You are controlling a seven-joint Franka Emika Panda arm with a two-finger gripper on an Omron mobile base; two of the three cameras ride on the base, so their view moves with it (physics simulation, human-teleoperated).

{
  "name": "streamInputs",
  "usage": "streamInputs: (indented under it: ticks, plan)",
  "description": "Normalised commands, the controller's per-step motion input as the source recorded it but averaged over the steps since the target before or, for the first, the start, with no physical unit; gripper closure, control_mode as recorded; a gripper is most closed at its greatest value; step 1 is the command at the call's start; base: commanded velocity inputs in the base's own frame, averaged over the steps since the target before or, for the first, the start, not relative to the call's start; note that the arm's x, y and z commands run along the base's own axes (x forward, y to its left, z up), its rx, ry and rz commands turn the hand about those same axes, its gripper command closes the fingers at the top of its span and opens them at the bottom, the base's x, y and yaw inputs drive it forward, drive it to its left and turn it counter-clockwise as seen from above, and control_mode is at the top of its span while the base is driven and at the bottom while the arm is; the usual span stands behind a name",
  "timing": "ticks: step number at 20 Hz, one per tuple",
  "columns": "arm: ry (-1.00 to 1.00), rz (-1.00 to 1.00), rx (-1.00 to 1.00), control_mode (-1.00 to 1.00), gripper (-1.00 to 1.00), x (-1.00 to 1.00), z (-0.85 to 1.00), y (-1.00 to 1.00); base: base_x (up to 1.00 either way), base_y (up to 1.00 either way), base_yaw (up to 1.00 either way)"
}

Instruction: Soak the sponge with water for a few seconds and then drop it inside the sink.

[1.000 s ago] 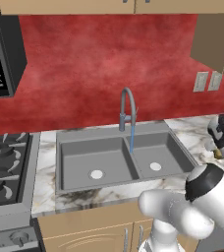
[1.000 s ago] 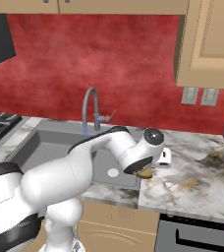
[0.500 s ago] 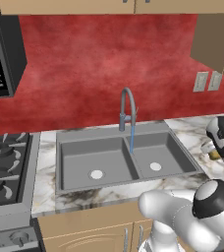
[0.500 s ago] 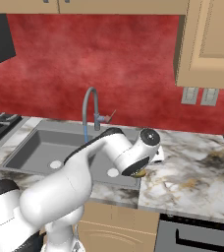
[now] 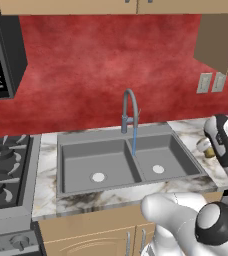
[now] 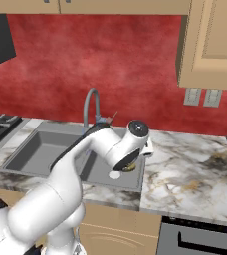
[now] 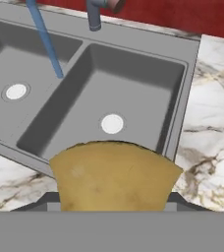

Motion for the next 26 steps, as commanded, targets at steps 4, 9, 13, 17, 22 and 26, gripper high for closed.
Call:
streamInputs:
  ticks: [4,9,13,17,22,26]
  plan:
    - [0.0,0.0,0.0,-1.0,1.0,-0.01,0.08,0.48,0.0,0.0,0.0]
    - [-0.02,0.0,0.0,-1.0,1.0,0.0,0.0,0.54,0.0,0.0,0.0]
    - [-0.09,0.08,0.01,-1.0,1.0,0.0,0.0,0.45,0.0,0.0,0.0]
    - [-0.11,0.19,0.04,-1.0,1.0,0.05,0.0,0.36,0.0,0.0,0.0]
    - [-0.13,0.19,0.04,-1.0,1.0,0.14,0.0,0.25,0.0,0.0,0.0]
    - [-0.15,0.17,0.02,-1.0,1.0,0.22,0.0,0.22,0.0,0.0,0.0]
